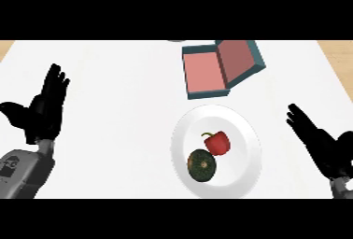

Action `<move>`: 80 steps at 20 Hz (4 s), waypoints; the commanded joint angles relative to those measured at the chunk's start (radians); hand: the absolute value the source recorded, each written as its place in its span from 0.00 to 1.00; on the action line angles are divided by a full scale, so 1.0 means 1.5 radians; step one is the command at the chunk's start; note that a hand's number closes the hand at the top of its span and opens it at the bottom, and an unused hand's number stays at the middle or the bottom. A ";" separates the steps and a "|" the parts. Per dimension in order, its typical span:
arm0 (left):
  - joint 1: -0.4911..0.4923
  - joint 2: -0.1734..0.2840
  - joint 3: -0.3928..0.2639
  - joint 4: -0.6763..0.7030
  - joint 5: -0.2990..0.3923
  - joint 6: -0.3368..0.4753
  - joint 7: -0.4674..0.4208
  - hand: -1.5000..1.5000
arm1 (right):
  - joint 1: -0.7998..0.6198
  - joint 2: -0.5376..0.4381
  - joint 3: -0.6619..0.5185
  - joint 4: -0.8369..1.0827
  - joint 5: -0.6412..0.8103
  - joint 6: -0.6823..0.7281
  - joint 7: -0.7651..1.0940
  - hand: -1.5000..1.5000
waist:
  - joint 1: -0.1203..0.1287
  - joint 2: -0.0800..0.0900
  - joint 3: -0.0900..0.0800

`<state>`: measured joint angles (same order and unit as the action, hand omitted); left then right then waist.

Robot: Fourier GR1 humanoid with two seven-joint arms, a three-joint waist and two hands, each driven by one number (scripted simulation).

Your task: Pick the bell pepper from the plate and place it in the cardboard box

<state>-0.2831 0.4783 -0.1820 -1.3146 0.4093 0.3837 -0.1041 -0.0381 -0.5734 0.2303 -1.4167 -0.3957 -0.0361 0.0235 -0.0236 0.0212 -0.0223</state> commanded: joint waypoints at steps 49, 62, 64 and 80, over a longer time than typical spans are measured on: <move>0.166 -0.019 -0.045 -0.132 -0.210 -0.024 0.119 0.50 | -0.196 0.088 0.297 -0.224 0.720 0.251 0.408 0.00 | 0.016 -0.015 0.015; 0.186 -0.045 0.038 -0.135 -0.248 -0.110 0.117 0.50 | -0.145 0.149 0.222 -0.162 0.837 0.263 0.289 0.00 | 0.017 -0.014 0.015; 0.206 -0.051 0.052 -0.150 -0.256 -0.119 0.110 0.50 | -0.139 0.183 0.216 -0.182 0.853 0.281 0.318 0.00 | 0.017 -0.015 0.015; 0.196 -0.115 0.093 -0.167 -0.313 -0.174 0.137 0.50 | -0.110 0.269 0.184 -0.055 0.966 0.232 0.210 0.00 | 0.017 -0.014 0.015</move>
<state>-0.0035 0.3076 -0.0699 -1.5495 -0.0723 0.1647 0.1063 -0.2557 -0.1723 0.4916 -1.5269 1.0115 0.3490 0.3845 0.0024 -0.0003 0.0000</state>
